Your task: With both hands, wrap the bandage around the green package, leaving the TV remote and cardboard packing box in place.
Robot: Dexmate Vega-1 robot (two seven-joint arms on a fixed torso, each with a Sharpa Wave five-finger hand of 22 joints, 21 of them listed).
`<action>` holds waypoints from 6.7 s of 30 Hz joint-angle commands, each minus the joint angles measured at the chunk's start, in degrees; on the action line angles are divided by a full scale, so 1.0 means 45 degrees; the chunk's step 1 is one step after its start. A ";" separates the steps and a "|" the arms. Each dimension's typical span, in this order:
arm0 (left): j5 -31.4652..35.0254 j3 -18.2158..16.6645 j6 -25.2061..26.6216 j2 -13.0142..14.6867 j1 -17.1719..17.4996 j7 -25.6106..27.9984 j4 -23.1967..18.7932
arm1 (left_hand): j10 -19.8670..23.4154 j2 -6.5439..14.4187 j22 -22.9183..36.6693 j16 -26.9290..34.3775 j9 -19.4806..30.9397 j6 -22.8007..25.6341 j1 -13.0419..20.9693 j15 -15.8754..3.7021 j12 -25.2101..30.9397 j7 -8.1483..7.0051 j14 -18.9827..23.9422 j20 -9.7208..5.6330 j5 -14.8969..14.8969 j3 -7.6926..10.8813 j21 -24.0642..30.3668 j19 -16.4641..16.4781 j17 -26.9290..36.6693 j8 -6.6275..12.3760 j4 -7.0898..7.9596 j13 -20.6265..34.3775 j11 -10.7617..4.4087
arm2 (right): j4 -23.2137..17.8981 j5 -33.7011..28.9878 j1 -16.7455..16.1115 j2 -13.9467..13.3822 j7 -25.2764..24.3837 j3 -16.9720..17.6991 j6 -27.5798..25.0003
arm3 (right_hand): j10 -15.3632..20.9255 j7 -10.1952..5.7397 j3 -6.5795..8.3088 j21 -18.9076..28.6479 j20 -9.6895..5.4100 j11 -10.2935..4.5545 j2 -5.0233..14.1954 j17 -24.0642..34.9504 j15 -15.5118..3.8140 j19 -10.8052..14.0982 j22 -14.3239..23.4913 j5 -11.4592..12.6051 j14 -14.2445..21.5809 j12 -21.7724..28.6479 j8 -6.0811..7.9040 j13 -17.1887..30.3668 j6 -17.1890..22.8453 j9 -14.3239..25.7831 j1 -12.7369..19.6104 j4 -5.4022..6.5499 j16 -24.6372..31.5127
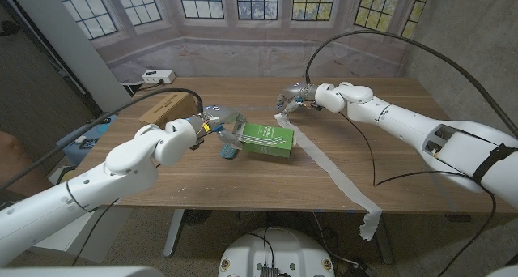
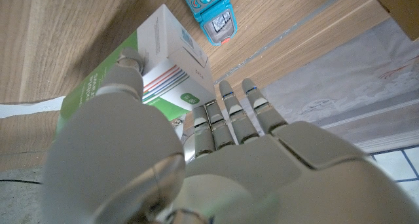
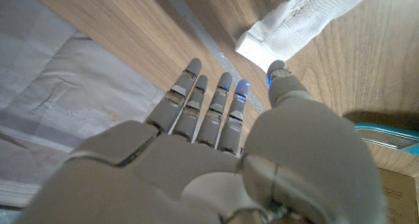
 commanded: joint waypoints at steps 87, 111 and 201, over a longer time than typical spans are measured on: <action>0.0505 0.0366 -0.0682 -0.0589 -0.0472 -0.0143 0.0401 | 0.0296 0.0660 0.0022 -0.0187 0.0024 0.1067 0.0388 -0.0112 0.0037 -0.0366 0.0238 -0.0147 0.0100 0.0058 -0.0084 -0.0176 0.0199 0.1038 0.0078 0.0298 -0.0118 | -0.1845 -0.1081 -0.1037 -0.0506 -0.2091 -0.0008 -0.2271 | 0.4189 -0.0232 -0.0253 0.0362 -0.1369 -0.0462 0.0352 0.0947 -0.2465 0.1880 0.0136 -0.0018 0.3920 0.2074 0.1232 0.1158 0.4320 0.0295 0.2643 0.0070 0.1110; 0.0589 0.0375 -0.0888 -0.0821 -0.0682 -0.0037 0.0706 | 0.0330 0.0673 0.0020 -0.0224 0.0049 0.1090 0.0406 -0.0140 0.0023 -0.0315 0.0253 -0.0154 0.0109 0.0052 -0.0095 -0.0202 0.0252 0.1168 0.0062 0.0352 -0.0137 | -0.3840 -0.1513 -0.2030 -0.0562 -0.2073 0.0920 -0.3928 | 0.4430 -0.0217 -0.0279 0.0380 -0.1350 -0.0484 0.0337 0.1012 -0.2475 0.2043 0.0142 -0.0041 0.4312 0.2256 0.1299 0.1353 0.4487 0.0322 0.3034 0.0054 0.1108; 0.1003 0.1738 0.0248 -0.2446 -0.1951 0.0028 0.1677 | 0.0420 0.0784 0.0033 -0.0264 0.0057 0.1089 0.0375 -0.0033 -0.0047 -0.0207 0.0292 -0.0075 0.0134 -0.0085 -0.0107 -0.0278 0.0461 0.1501 0.0085 0.0531 -0.0012 | -0.8051 -0.1682 -0.2928 0.0224 -0.1147 0.1773 -0.7509 | 0.4580 0.0219 -0.0766 0.0397 -0.1042 -0.0259 0.0389 0.1441 -0.2393 0.2332 0.0172 -0.0076 0.4901 0.2296 0.1260 0.1527 0.4591 0.0402 0.3521 0.0205 0.1146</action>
